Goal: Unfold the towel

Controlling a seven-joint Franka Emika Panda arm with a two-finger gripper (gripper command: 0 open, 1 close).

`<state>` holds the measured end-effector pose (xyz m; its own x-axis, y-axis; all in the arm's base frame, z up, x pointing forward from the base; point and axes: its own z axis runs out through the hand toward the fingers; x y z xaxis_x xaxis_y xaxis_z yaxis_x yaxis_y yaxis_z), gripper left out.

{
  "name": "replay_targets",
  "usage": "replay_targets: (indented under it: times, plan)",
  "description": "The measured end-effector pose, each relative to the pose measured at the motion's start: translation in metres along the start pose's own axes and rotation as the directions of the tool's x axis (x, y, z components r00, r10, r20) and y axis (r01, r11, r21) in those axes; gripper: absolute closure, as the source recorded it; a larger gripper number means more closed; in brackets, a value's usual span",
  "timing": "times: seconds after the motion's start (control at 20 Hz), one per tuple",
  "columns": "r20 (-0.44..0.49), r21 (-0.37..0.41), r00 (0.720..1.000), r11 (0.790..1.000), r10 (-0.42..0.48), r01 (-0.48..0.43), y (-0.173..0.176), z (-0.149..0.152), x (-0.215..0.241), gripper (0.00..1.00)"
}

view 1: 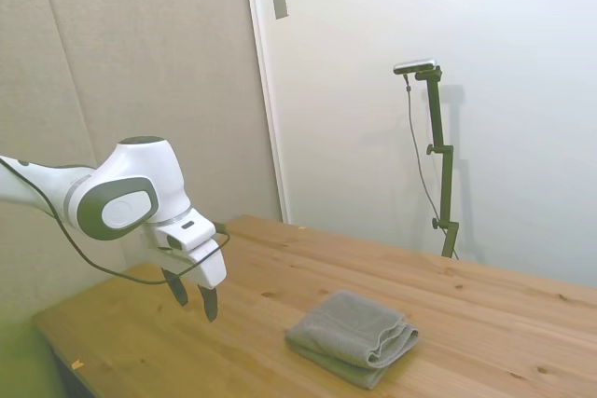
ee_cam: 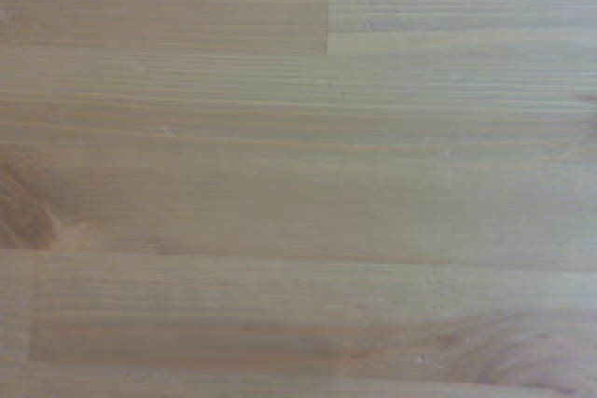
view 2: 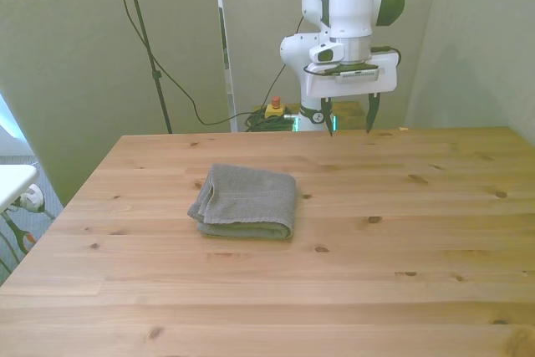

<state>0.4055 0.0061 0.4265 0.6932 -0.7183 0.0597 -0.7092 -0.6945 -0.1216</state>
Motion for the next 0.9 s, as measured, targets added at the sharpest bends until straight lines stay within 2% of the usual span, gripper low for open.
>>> replay_targets:
  times: [0.15,0.25,0.4,0.6,0.75,0.9]
  plan:
    - [-0.003,0.003,1.0,1.0,0.023,-0.023,0.003,-0.002,0.006,0.0]
    - [-0.024,0.012,0.996,0.997,0.083,-0.082,0.02,-0.012,0.034,0.0]
    - [-0.055,0.044,0.98,0.981,0.189,-0.187,0.064,-0.036,0.091,0.0]
    - [-0.068,0.076,0.955,0.956,0.288,-0.283,0.134,-0.056,0.156,0.0]
    - [-0.061,0.092,0.935,0.935,0.349,-0.343,0.19,-0.054,0.199,0.0]
    - [-0.032,0.139,0.922,0.915,0.387,-0.379,0.23,-0.036,0.237,0.0]
